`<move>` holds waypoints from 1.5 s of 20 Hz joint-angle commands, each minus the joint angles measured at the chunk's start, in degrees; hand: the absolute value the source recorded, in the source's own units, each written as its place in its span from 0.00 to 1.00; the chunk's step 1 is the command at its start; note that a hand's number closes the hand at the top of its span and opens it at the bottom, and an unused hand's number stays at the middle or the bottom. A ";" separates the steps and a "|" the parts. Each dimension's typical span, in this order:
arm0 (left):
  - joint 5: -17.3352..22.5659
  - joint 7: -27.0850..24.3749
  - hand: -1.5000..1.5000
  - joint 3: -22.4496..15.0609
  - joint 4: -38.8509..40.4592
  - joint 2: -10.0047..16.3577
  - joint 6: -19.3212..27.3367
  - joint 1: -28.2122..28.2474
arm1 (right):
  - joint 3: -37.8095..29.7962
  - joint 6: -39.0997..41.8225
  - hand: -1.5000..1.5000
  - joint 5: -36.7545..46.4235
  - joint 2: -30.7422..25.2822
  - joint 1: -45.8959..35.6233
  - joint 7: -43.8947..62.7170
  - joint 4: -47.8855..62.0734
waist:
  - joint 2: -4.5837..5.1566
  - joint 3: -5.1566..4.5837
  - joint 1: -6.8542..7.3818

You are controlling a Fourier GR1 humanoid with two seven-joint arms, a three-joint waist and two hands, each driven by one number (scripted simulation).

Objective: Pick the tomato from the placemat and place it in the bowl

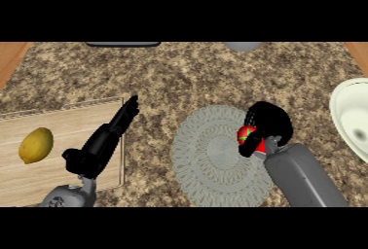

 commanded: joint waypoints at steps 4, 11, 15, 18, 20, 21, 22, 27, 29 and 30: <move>0.07 0.53 0.50 0.62 0.13 -0.37 -0.95 0.03 | -2.61 0.57 1.00 8.17 -4.85 -5.92 7.20 0.57 | -0.05 -0.03 0.23; -0.47 -0.04 0.50 0.71 -0.16 -0.84 -0.51 1.75 | -6.13 -8.74 1.00 15.44 -9.17 -7.54 7.46 -10.07 | -0.26 -0.02 -0.45; -0.85 -0.93 0.50 0.82 -0.53 -0.35 -1.10 2.12 | -11.19 -13.66 1.00 16.21 -9.58 -8.76 7.55 -14.62 | -0.18 0.01 -0.29; -0.99 0.45 0.50 1.13 0.77 -0.68 -1.55 -0.84 | -14.54 -16.17 1.00 15.83 -9.04 -6.07 7.72 -18.34 | -0.06 0.03 -0.58; -1.05 -0.12 0.50 1.79 1.48 -1.08 -1.64 -0.66 | -16.19 -12.51 1.00 15.91 -9.12 -8.69 9.31 -19.20 | -0.02 0.00 -0.24; -1.17 2.28 0.50 2.09 0.15 -1.23 -1.07 -2.51 | -19.98 -14.36 1.00 14.09 -11.78 -7.35 5.04 -15.92 | 0.04 0.03 -0.22; -1.14 -3.88 0.50 1.74 -0.72 0.19 -3.19 4.05 | -20.27 -12.29 1.00 14.15 -12.64 -5.42 5.04 -17.18 | -0.02 0.01 -0.06; -3.46 -2.14 0.50 1.09 3.26 -2.96 -1.39 -0.57 | -21.33 -14.01 1.00 18.35 -15.37 -4.42 1.66 -9.53 | 0.12 0.01 -0.06; -1.97 -1.71 0.50 1.84 -1.04 -1.45 -2.31 2.80 | -23.52 -17.34 1.00 20.13 -19.14 -1.23 -1.43 -8.42 | 0.09 0.03 0.10; 0.03 -0.88 0.50 4.65 0.66 0.96 -4.64 0.79 | -25.75 -15.58 1.00 19.08 -21.87 -3.31 -2.39 -7.08 | 0.14 0.02 0.03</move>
